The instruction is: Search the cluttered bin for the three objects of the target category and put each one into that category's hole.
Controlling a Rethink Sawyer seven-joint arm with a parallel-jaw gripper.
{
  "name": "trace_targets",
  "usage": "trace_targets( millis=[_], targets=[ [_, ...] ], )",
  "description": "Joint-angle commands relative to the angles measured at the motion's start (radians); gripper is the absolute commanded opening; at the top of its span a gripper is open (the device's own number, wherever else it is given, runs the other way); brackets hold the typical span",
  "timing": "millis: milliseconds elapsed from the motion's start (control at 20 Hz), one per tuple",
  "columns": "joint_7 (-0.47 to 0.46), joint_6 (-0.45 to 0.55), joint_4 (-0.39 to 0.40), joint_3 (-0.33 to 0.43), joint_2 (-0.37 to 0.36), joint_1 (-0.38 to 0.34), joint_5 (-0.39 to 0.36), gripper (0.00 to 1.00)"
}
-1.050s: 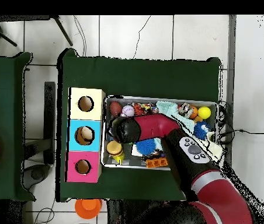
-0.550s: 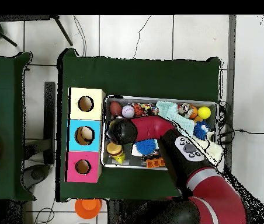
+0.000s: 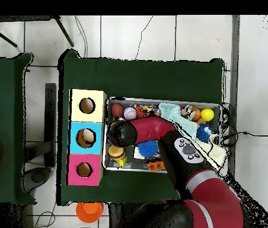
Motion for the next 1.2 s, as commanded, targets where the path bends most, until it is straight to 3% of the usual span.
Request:
trace_targets(
  millis=[50, 550, 950, 1200],
  targets=[
    [0.031, 0.024, -0.068, -0.07, 0.022, 0.017, -0.104, 1.0],
    [0.056, 0.047, -0.107, -0.102, 0.07, 0.057, -0.122, 1.0],
    [0.055, 0.149, -0.156, -0.152, 0.116, 0.12, -0.109, 1.0],
    [0.019, 0.204, -0.159, -0.145, 0.125, 0.117, -0.084, 1.0]
  ],
)
